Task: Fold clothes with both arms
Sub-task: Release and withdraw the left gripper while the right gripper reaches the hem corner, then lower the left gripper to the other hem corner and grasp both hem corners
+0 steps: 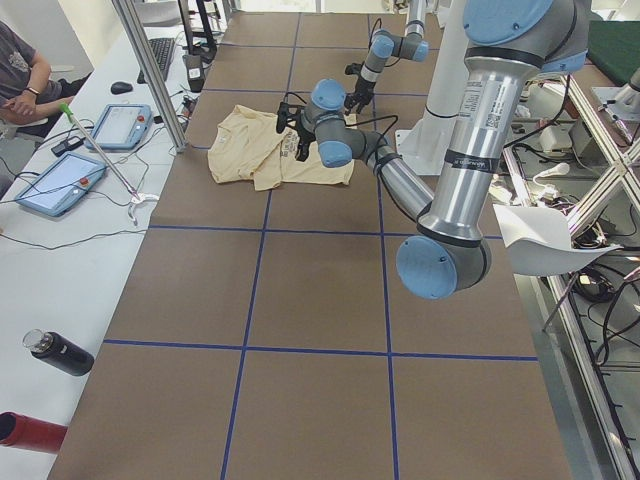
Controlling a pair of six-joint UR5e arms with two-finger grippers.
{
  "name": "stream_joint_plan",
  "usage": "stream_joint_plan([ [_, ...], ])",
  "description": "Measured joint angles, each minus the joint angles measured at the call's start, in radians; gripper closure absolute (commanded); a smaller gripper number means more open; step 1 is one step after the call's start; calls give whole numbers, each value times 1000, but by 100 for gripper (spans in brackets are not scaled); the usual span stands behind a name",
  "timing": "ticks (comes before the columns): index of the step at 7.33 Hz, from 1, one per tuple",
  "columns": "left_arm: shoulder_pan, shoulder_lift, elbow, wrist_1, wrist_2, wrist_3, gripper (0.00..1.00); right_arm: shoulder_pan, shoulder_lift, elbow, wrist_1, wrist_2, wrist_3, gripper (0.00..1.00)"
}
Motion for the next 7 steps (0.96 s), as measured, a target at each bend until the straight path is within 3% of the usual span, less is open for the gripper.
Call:
stream_joint_plan([
  [1, 1, 2, 0, 0, 0, 0, 20, 0, 0, 1, 0, 1, 0, 100],
  [5, 9, -3, 4, 1, -6, -23, 20, 5, -12, 45, -1, 24, 0, 100],
  [7, 35, -3, 0, 2, -14, -179, 20, 7, -17, 87, -21, 43, -1, 100],
])
